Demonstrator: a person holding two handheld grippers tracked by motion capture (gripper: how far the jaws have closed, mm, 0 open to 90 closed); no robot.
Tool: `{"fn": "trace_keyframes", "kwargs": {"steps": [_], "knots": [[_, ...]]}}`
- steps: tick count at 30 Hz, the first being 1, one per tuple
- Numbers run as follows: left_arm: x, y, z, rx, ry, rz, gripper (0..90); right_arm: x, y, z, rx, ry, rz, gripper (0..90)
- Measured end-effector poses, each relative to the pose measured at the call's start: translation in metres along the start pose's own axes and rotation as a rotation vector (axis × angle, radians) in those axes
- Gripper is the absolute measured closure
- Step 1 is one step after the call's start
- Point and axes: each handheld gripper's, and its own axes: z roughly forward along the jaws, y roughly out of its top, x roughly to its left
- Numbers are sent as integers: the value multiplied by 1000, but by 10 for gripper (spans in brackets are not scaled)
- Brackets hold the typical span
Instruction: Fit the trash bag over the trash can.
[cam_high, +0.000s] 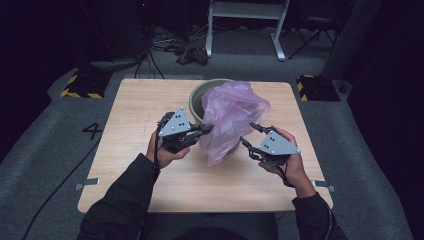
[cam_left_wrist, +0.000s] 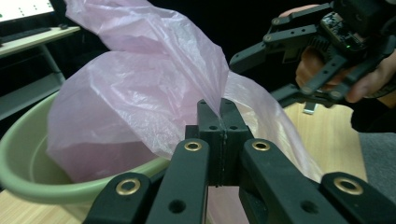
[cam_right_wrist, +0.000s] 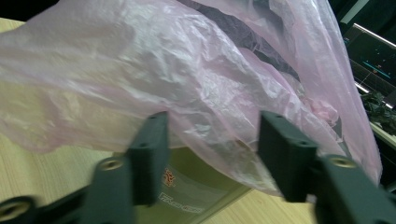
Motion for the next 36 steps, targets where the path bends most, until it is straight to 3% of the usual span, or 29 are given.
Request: {"fn": "trace_keyframes", "kwargs": {"steps": [3, 7, 13, 16, 22, 24, 26, 31, 33, 34, 36], "knots": [[0, 2, 2, 1, 0, 6, 900, -3, 1, -3, -13, 20, 6, 704], [4, 4, 2, 7, 10, 4, 900, -8, 1, -5, -13, 6, 20, 896], [17, 1, -5, -8, 35, -31, 897, -19, -4, -8, -3, -2, 72, 900], [20, -1, -9, -8, 24, -50, 898, -22, -7, -11, -10, 5, 89, 900], [12, -2, -6, -1, 18, -27, 898, -7, 1, -15, -98, 104, 71, 450], [12, -2, -5, -3, 13, -28, 897, -2, 4, -13, -109, 130, 47, 373], [12, -2, -5, 0, 12, -28, 898, 4, 7, -10, -104, 122, 6, 296], [13, -3, -5, -2, -1, -39, 898, 14, 9, 1, -79, 99, -67, 248], [12, -3, -3, 6, -4, -36, 898, 17, 9, 5, -46, 60, -96, 259], [12, -3, -3, 8, -6, -32, 898, 18, 9, 7, -40, 41, -110, 291], [11, -3, -3, 8, -5, -27, 898, 18, 9, 7, -40, 12, -110, 461]]}}
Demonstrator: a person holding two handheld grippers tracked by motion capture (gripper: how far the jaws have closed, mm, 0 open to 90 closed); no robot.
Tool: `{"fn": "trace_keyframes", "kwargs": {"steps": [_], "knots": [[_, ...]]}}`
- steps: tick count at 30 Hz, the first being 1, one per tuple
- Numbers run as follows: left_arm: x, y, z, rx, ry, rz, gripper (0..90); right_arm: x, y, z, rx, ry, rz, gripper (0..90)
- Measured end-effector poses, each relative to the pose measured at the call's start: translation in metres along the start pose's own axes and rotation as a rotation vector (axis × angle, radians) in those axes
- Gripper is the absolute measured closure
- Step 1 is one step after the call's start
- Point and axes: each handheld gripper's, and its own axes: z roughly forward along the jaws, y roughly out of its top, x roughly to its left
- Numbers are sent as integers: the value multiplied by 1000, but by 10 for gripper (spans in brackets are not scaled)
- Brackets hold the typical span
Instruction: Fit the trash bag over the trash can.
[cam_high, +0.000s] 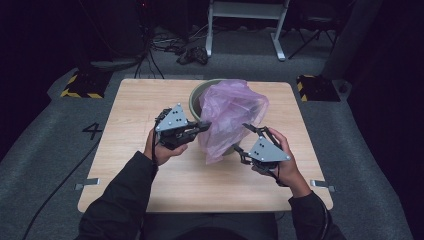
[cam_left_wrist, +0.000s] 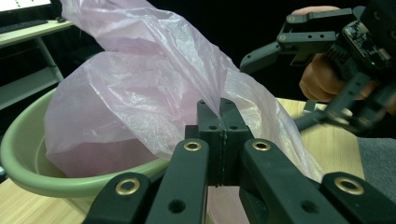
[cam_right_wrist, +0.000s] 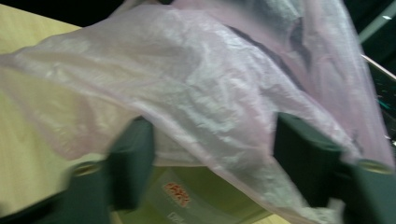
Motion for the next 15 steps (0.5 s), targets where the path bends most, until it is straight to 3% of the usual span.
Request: {"fn": "trace_keyframes", "kwargs": {"steps": [3, 6, 10, 15], "knots": [[1, -1, -2, -3, 7, -2, 898, -5, 0, -5, -28, -3, 26, 718], [7, -2, -5, -2, 36, -4, 897, -10, 0, -12, -38, -10, 45, 885], [22, -4, -11, -5, 88, -26, 898, -20, -5, -18, -18, -45, 70, 900], [52, -8, -17, 24, 174, -57, 899, -32, -18, -21, 27, -68, 98, 900]]}}
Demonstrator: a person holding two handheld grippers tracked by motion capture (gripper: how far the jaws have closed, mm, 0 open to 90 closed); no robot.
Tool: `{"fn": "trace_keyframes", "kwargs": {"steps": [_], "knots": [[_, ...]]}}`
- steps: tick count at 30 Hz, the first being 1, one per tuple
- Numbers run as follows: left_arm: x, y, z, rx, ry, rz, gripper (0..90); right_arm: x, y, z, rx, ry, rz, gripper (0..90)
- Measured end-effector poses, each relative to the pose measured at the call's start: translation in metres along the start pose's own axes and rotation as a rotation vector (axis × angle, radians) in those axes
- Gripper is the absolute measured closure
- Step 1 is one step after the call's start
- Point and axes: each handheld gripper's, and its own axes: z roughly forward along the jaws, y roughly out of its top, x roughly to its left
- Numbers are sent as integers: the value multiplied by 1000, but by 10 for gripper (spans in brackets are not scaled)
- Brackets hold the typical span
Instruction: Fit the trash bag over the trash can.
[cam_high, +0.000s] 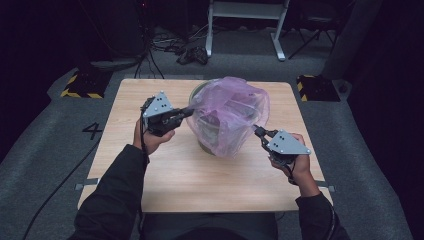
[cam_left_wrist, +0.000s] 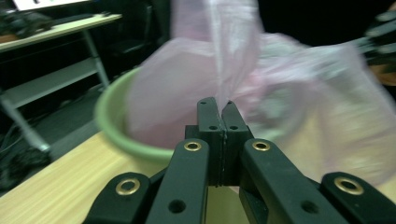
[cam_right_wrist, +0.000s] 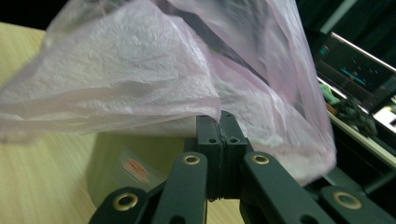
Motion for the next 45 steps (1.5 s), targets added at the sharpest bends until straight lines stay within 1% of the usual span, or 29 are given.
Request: {"fn": "trace_keyframes", "kwargs": {"steps": [3, 5, 7, 9, 11, 14, 15, 16, 18, 19, 20, 21, 22, 23, 24, 26, 27, 29, 30, 32, 34, 35, 36, 39, 40, 41, 42, 44, 45], "knots": [[18, -2, 0, 3, 37, -39, 899, -10, -8, 0, 14, 0, 23, 900], [28, -4, 0, 9, 61, -52, 899, -15, -14, 0, 35, -12, 34, 900], [36, -7, 1, 19, 72, -69, 899, -20, -20, 0, 47, -9, 46, 900], [45, -12, 3, 29, 84, -100, 899, -25, -26, 2, 63, -15, 60, 900], [53, -17, 8, 50, 101, -124, 899, -31, -34, 3, 74, -14, 88, 900], [61, -25, 16, 79, 107, -150, 898, -37, -45, 6, 105, -10, 111, 900], [63, -28, 19, 77, 94, -170, 897, -39, -50, 8, 114, -10, 117, 900], [64, -31, 23, 84, 88, -176, 897, -41, -54, 10, 121, -3, 124, 900], [62, -35, 28, 90, 85, -171, 889, -42, -62, 13, 135, 3, 135, 900], [60, -38, 29, 85, 73, -171, 891, -42, -64, 14, 139, 7, 139, 900], [59, -40, 30, 83, 49, -171, 889, -42, -66, 15, 142, 13, 139, 900], [57, -42, 30, 79, 45, -171, 869, -41, -68, 15, 141, 22, 145, 890], [56, -44, 28, 66, 42, -170, 847, -40, -68, 15, 137, 30, 148, 859], [54, -44, 24, 42, 36, -178, 810, -40, -69, 14, 133, 38, 150, 793], [53, -44, 20, 27, 40, -176, 782, -39, -68, 12, 124, 23, 148, 733], [50, -42, 12, 8, 59, -170, 694, -38, -64, 8, 96, 20, 150, 673], [49, -40, 8, 1, 60, -171, 550, -38, -61, 4, 72, 26, 151, 577], [47, -37, -1, -13, 36, -171, 495, -37, -56, 0, 53, 43, 155, 501], [47, -35, -5, -18, 31, -167, 444, -37, -53, -3, 36, 65, 168, 453], [47, -32, -11, -21, 28, -167, 387, -38, -49, -8, 26, 80, 173, 381], [47, -29, -18, -40, 36, -176, 340, -39, -45, -14, 20, 96, 182, 348], [48, -27, -22, -53, 35, -174, 314, -39, -43, -17, 21, 88, 185, 325], [48, -25, -25, -64, 45, -172, 300, -41, -41, -22, 23, 82, 188, 309], [49, -18, -29, -88, 43, -167, 279, -45, -33, -34, 19, 78, 193, 306], [49, -14, -28, -89, 36, -158, 270, -47, -30, -38, 4, 77, 211, 305], [50, -10, -26, -86, 41, -151, 262, -52, -25, -40, -24, 85, 248, 306], [51, -6, -24, -84, 42, -149, 261, -56, -21, -39, -26, 74, 272, 306], [55, 5, -16, -86, 15, -151, 260, -64, -12, -33, -9, 29, 290, 308], [56, 8, -12, -79, 24, -147, 261, -72, -6, -24, 4, 4, 310, 310]]}}
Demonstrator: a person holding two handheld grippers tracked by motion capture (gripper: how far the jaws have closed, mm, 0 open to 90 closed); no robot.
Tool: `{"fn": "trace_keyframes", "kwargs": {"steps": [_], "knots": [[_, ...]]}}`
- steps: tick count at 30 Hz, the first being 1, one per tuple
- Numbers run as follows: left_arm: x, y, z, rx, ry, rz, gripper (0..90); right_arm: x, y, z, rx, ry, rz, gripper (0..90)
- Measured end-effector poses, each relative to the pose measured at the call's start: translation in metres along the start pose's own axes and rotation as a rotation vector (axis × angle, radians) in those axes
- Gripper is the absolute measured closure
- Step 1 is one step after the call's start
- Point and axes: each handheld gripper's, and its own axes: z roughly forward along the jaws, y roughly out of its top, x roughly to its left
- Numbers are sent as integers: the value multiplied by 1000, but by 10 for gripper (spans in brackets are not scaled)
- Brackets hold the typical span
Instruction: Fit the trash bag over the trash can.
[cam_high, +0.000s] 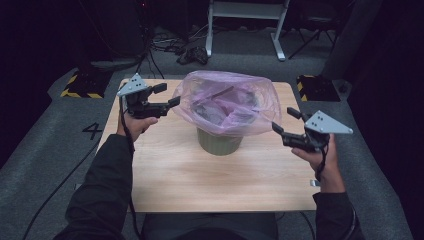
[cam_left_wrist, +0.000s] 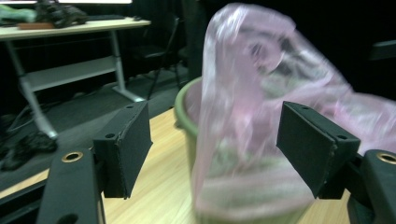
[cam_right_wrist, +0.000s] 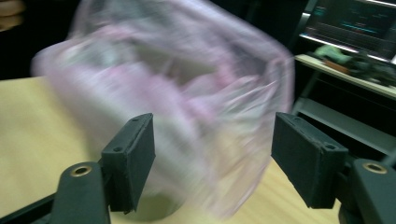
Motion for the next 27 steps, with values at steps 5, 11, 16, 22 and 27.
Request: {"fn": "trace_keyframes", "kwargs": {"steps": [5, 11, 16, 22, 27], "knots": [[12, 11, 24, 19, 12, -21, 389, -21, 15, 36, 60, -21, 95, 316], [23, 12, 50, 68, 62, -24, 444, -43, 17, 73, 149, -49, 150, 332], [27, 9, 66, 110, 92, 6, 648, -53, 10, 89, 170, -5, 196, 599], [33, 6, 83, 163, 111, 16, 891, -56, 5, 105, 184, -32, 184, 884], [40, -4, 98, 217, 134, -11, 898, -59, -1, 123, 219, -73, 202, 898]]}}
